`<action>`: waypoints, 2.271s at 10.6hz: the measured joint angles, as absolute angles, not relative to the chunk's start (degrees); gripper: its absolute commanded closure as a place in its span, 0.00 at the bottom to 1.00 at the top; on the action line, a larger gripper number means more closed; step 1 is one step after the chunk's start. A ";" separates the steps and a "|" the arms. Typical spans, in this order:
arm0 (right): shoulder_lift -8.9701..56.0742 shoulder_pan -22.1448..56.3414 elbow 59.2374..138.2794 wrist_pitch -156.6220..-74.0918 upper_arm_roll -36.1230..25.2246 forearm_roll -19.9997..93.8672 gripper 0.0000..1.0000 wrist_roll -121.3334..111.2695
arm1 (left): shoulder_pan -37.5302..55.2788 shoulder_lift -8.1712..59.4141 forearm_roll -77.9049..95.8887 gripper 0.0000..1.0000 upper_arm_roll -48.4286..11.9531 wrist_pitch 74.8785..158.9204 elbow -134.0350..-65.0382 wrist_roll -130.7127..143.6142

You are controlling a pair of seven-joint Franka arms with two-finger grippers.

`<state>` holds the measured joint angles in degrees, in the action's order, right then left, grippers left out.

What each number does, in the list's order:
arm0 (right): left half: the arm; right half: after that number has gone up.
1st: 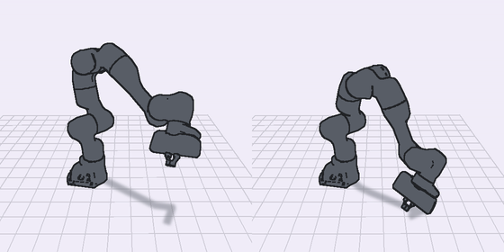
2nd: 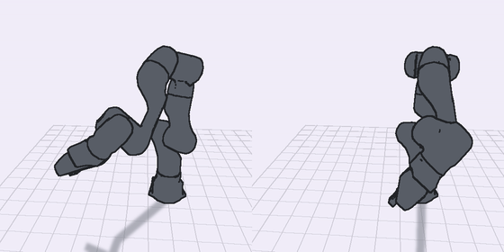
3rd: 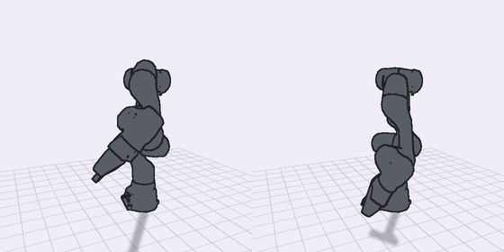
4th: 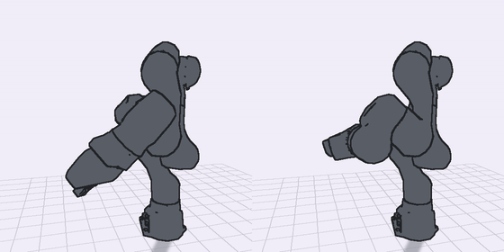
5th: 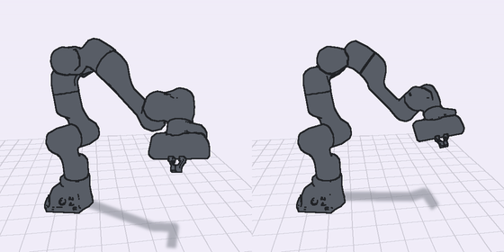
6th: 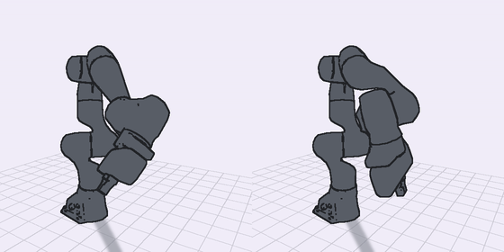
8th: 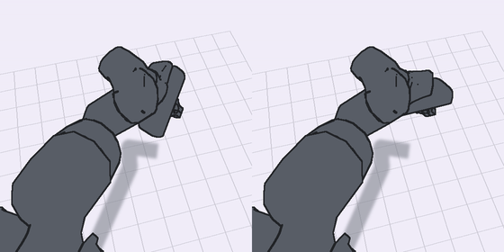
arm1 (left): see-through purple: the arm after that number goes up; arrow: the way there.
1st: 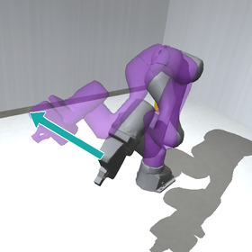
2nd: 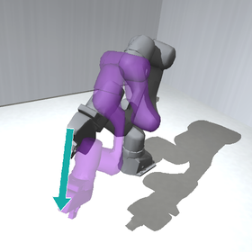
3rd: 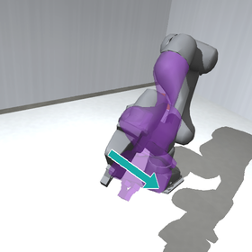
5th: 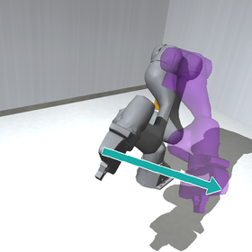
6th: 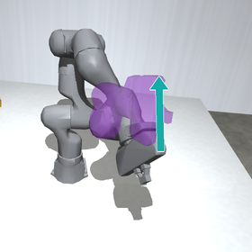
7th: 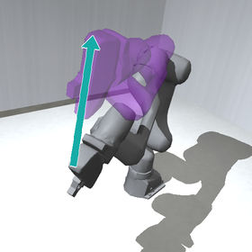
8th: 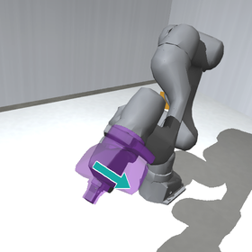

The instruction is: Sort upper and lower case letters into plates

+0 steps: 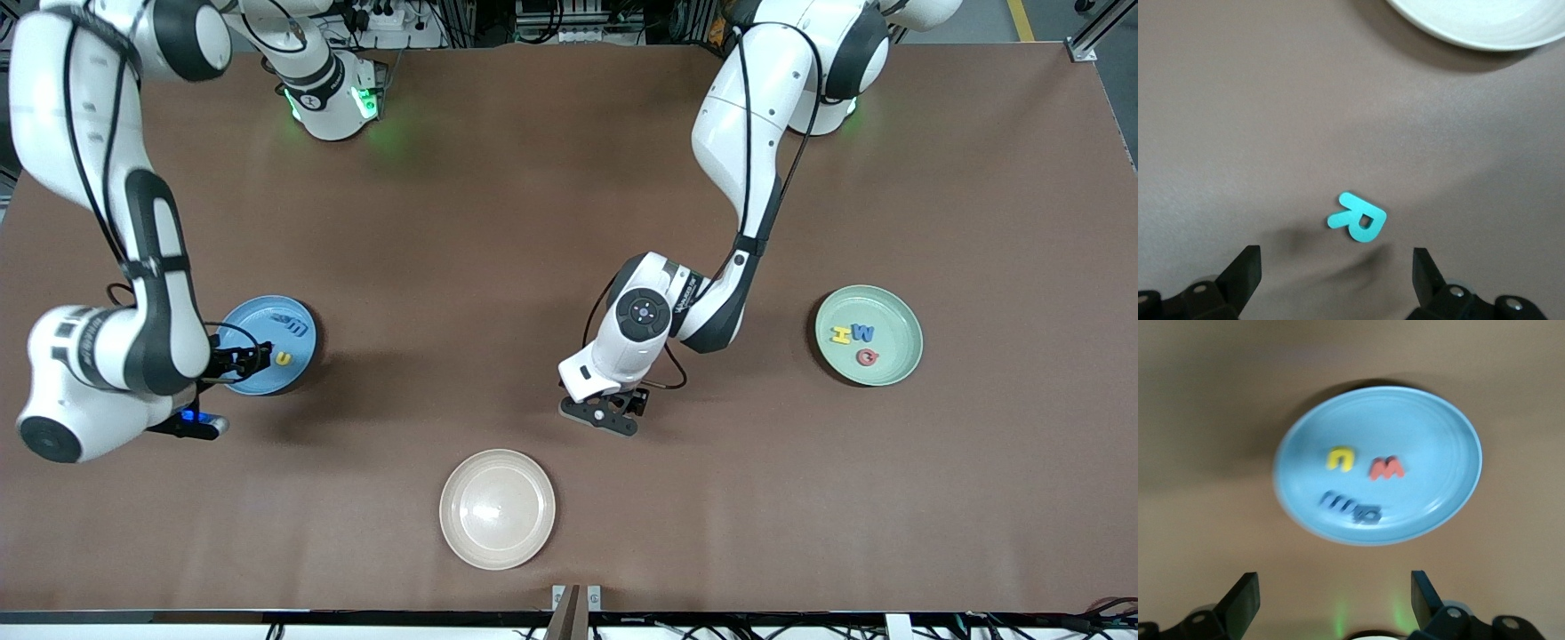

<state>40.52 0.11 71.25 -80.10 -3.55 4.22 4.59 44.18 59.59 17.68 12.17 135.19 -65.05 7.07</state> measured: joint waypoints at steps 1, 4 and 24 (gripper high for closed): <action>36.81 0.89 71.14 -79.66 -3.43 5.33 0.00 5.46 | 44.27 59.73 17.68 0.00 12.20 135.19 -64.50 6.51; 27.91 0.96 71.23 -79.26 -3.44 6.41 0.00 5.79 | 45.05 61.20 17.68 0.00 12.19 136.66 -63.61 4.80; -4.23 1.94 105.97 -102.20 1.27 0.60 0.00 5.56 | 45.53 65.09 17.68 0.12 12.35 141.03 -60.67 -4.36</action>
<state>-4.23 1.94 105.97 -102.20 1.27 0.60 5.56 45.53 65.09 17.68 12.35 141.03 -60.67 -4.36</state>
